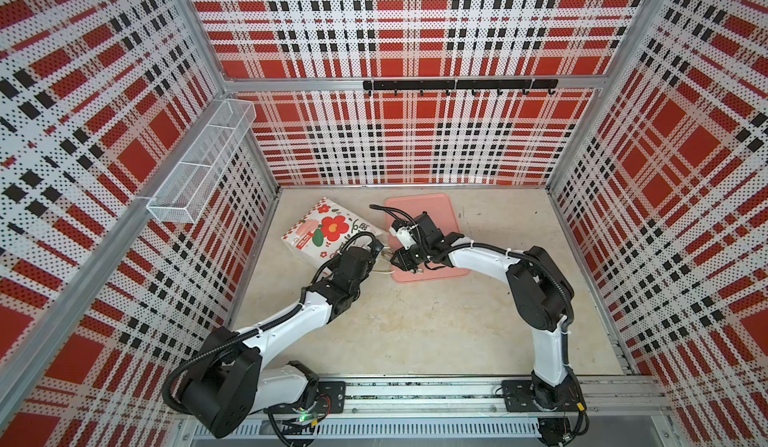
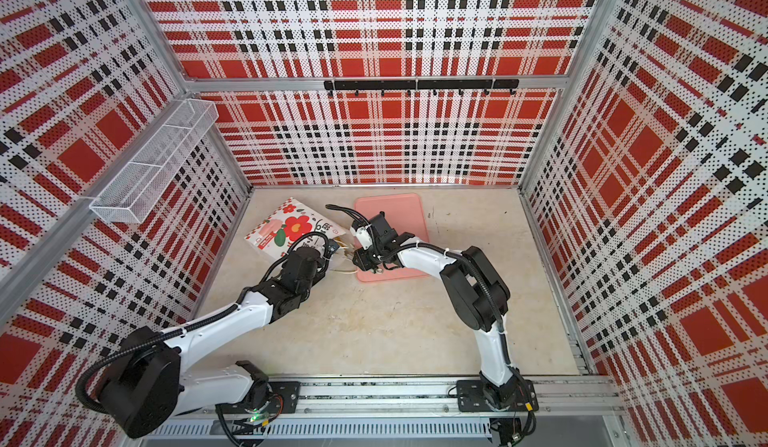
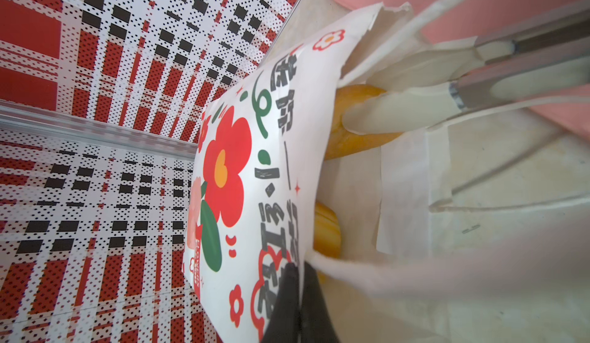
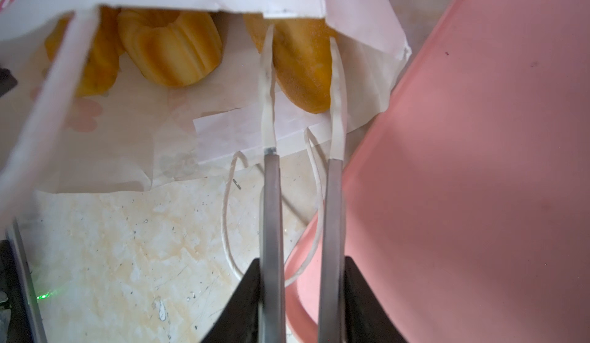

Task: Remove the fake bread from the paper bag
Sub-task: 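Push the tongs into the bag and close them on the baguette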

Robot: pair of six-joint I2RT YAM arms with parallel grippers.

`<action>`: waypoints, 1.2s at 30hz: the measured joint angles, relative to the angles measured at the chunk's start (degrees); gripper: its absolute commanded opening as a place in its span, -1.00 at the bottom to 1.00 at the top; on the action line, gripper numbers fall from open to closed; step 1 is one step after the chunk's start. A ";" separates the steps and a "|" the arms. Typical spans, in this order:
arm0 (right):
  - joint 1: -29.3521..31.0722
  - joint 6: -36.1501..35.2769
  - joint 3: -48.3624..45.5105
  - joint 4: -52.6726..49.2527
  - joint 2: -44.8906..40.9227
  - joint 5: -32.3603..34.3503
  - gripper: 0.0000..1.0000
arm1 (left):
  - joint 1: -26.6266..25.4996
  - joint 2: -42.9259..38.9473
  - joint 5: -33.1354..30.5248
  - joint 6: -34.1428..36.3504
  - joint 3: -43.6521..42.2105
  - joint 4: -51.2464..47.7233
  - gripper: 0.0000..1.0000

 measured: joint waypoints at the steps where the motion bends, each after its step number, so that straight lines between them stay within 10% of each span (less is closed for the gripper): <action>1: 0.00 0.20 -0.72 0.48 -0.02 -0.20 -0.36 | 0.00 0.15 -0.02 -0.07 0.00 0.02 -1.00; 24: 1.07 4.13 -10.05 3.39 -7.74 -3.08 -0.95 | -0.55 3.13 -1.09 -2.27 1.27 -0.48 -1.00; 36: 0.96 6.54 -15.23 5.40 -10.62 -3.48 -0.18 | -0.55 3.23 -1.20 -2.84 1.29 -0.92 -1.00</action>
